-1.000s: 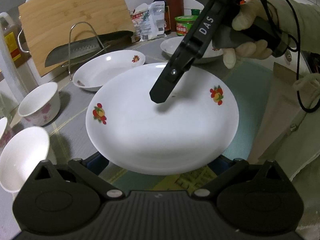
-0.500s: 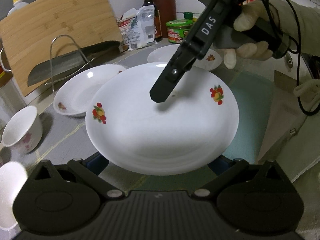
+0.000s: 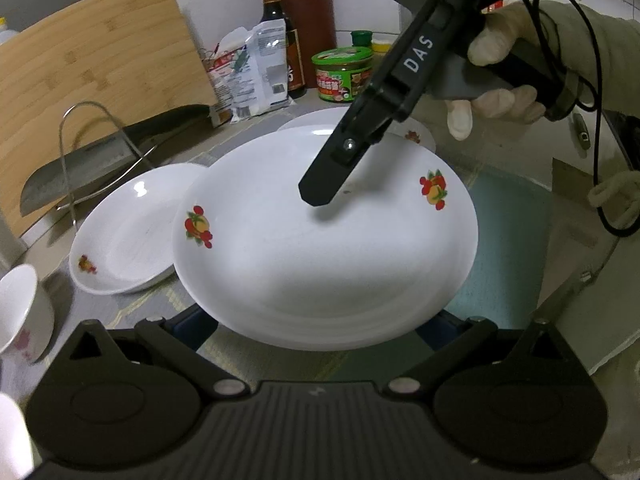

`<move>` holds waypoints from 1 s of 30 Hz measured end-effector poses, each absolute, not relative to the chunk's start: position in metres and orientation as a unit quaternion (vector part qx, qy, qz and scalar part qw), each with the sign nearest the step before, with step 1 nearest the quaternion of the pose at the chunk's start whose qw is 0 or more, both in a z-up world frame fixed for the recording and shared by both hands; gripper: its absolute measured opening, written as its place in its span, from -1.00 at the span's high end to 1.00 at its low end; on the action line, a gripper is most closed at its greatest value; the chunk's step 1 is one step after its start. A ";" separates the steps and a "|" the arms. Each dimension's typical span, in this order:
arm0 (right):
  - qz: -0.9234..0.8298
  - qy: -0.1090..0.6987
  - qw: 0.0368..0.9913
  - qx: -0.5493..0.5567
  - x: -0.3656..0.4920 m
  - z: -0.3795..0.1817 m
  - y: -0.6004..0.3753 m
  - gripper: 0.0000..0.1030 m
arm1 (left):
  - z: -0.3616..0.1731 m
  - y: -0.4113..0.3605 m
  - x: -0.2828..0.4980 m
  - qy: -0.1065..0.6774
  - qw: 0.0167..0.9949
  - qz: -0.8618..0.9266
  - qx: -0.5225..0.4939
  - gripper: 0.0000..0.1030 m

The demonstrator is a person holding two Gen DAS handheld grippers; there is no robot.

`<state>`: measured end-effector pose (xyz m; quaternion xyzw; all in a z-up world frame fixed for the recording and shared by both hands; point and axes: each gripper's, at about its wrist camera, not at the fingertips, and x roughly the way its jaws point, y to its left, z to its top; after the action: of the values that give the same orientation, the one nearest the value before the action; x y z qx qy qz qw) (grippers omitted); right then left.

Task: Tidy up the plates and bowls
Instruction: 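Lift and carry the floral plate toward the first plate, then lower the floral plate onto the first plate with the right gripper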

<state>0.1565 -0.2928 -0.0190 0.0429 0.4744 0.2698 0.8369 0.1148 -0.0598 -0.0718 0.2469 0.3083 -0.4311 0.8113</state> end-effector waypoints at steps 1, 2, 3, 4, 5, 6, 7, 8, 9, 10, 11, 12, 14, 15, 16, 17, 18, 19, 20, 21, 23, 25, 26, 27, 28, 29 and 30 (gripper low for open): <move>0.268 0.474 0.838 0.043 0.156 -0.019 -0.296 -0.94 | -0.072 -0.063 0.116 0.308 0.811 -0.432 0.248 -0.99; 0.267 0.473 0.839 0.044 0.156 -0.019 -0.301 -0.94 | -0.072 -0.066 0.117 0.308 0.810 -0.433 0.248 -0.99; 0.266 0.472 0.839 0.045 0.156 -0.018 -0.304 -0.94 | -0.072 -0.069 0.118 0.308 0.809 -0.435 0.249 -0.99; 0.264 0.471 0.840 0.046 0.155 -0.018 -0.308 -0.94 | -0.072 -0.073 0.118 0.307 0.808 -0.436 0.249 -0.99; 0.262 0.470 0.841 0.048 0.155 -0.018 -0.312 -0.94 | -0.072 -0.077 0.119 0.307 0.807 -0.438 0.250 -0.99; 0.259 0.470 0.842 0.048 0.154 -0.017 -0.316 -0.94 | -0.072 -0.080 0.120 0.307 0.806 -0.440 0.250 -0.99; 0.257 0.470 0.843 0.048 0.153 -0.017 -0.319 -0.94 | -0.072 -0.083 0.121 0.307 0.805 -0.443 0.250 -0.99; 0.254 0.469 0.845 0.049 0.153 -0.017 -0.322 -0.94 | -0.072 -0.087 0.121 0.306 0.803 -0.445 0.251 -0.99; 0.251 0.468 0.846 0.049 0.152 -0.017 -0.327 -0.94 | -0.072 -0.091 0.122 0.305 0.802 -0.448 0.252 -0.99; 0.249 0.468 0.847 0.050 0.151 -0.017 -0.331 -0.94 | -0.072 -0.094 0.123 0.304 0.801 -0.450 0.252 -0.99; 0.246 0.466 0.848 0.052 0.151 -0.016 -0.336 -0.94 | -0.071 -0.098 0.123 0.303 0.799 -0.453 0.253 -0.99; 0.242 0.466 0.849 0.054 0.150 -0.016 -0.341 -0.94 | -0.071 -0.101 0.124 0.302 0.798 -0.455 0.253 -0.99; 0.235 0.464 0.852 0.056 0.149 -0.015 -0.350 -0.94 | -0.071 -0.108 0.127 0.301 0.796 -0.460 0.254 -0.99; 0.232 0.463 0.854 0.057 0.148 -0.016 -0.355 -0.94 | -0.071 -0.112 0.129 0.300 0.794 -0.464 0.255 -0.99; 0.228 0.462 0.855 0.058 0.148 -0.016 -0.359 -0.94 | -0.072 -0.116 0.130 0.300 0.792 -0.466 0.255 -0.99; 0.225 0.462 0.856 0.059 0.147 -0.016 -0.363 -0.94 | -0.072 -0.119 0.132 0.300 0.790 -0.470 0.255 -0.99; 0.220 0.461 0.857 0.061 0.147 -0.016 -0.368 -0.94 | -0.072 -0.123 0.134 0.299 0.789 -0.472 0.256 -0.99; 0.217 0.460 0.858 0.063 0.147 -0.016 -0.371 -0.94 | -0.072 -0.126 0.135 0.299 0.787 -0.475 0.256 -0.99; 0.214 0.459 0.860 0.065 0.147 -0.017 -0.376 -0.94 | -0.073 -0.130 0.137 0.298 0.785 -0.478 0.257 -0.99; 0.211 0.458 0.861 0.066 0.146 -0.017 -0.379 -0.94 | -0.073 -0.134 0.139 0.297 0.784 -0.480 0.258 -0.99; 0.204 0.457 0.863 0.070 0.146 -0.017 -0.386 -0.94 | -0.074 -0.141 0.142 0.297 0.781 -0.484 0.259 -0.99; 0.199 0.456 0.864 0.071 0.146 -0.018 -0.392 -0.94 | -0.075 -0.147 0.144 0.298 0.779 -0.487 0.259 -0.99; 0.197 0.456 0.865 0.071 0.147 -0.019 -0.395 -0.94 | -0.075 -0.150 0.145 0.298 0.778 -0.488 0.259 -0.99; 0.195 0.456 0.866 0.072 0.148 -0.020 -0.397 -0.94 | -0.076 -0.152 0.147 0.299 0.777 -0.489 0.259 -0.99; 0.193 0.456 0.866 0.074 0.148 -0.020 -0.399 -0.94 | -0.077 -0.155 0.148 0.300 0.776 -0.490 0.259 -0.99; 0.192 0.456 0.866 0.075 0.149 -0.021 -0.402 -0.94 | -0.078 -0.157 0.149 0.301 0.776 -0.490 0.259 -0.99; 0.191 0.456 0.866 0.076 0.149 -0.022 -0.404 -0.94 | -0.078 -0.160 0.151 0.302 0.775 -0.491 0.260 -0.99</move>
<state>0.1492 -0.4038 -0.0223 0.0762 0.4560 0.1909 0.8659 0.1507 -0.1598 -0.0784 0.2599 0.3021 -0.4907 0.7749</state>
